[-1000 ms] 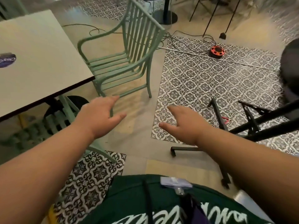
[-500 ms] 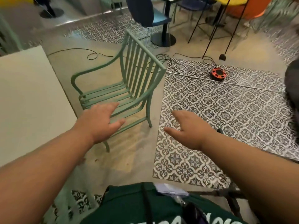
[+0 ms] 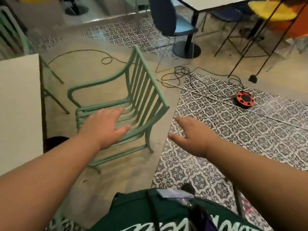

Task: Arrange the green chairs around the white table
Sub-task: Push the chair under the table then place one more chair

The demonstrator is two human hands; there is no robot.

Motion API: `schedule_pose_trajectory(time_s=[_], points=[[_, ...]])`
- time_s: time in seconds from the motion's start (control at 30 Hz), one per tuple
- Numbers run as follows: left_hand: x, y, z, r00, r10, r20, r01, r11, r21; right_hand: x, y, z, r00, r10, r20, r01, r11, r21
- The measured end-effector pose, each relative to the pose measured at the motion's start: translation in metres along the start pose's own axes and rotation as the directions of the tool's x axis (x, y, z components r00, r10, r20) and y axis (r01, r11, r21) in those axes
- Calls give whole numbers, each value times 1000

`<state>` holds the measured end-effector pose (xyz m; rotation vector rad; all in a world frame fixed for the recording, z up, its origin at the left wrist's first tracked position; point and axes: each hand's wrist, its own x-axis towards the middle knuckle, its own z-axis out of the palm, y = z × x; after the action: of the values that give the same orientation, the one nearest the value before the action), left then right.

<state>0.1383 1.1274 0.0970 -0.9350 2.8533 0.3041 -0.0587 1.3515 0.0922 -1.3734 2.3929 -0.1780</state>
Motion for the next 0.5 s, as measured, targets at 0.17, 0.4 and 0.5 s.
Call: schedule_pose_trajectory(time_s=[0.17,0.4,0.5], points=[[43,47,13,988,-151,33,153,986,-72,65,58,-45,982,-151,111,160,984,-80],[83,52,5,953,-300,33,302,944,-131,159,80,-80,932,-305,197,330,937,-111],[116,38,-2,942,-335,0,331,933,-143,206,82,-90,917,-358,177,380,918,-110]])
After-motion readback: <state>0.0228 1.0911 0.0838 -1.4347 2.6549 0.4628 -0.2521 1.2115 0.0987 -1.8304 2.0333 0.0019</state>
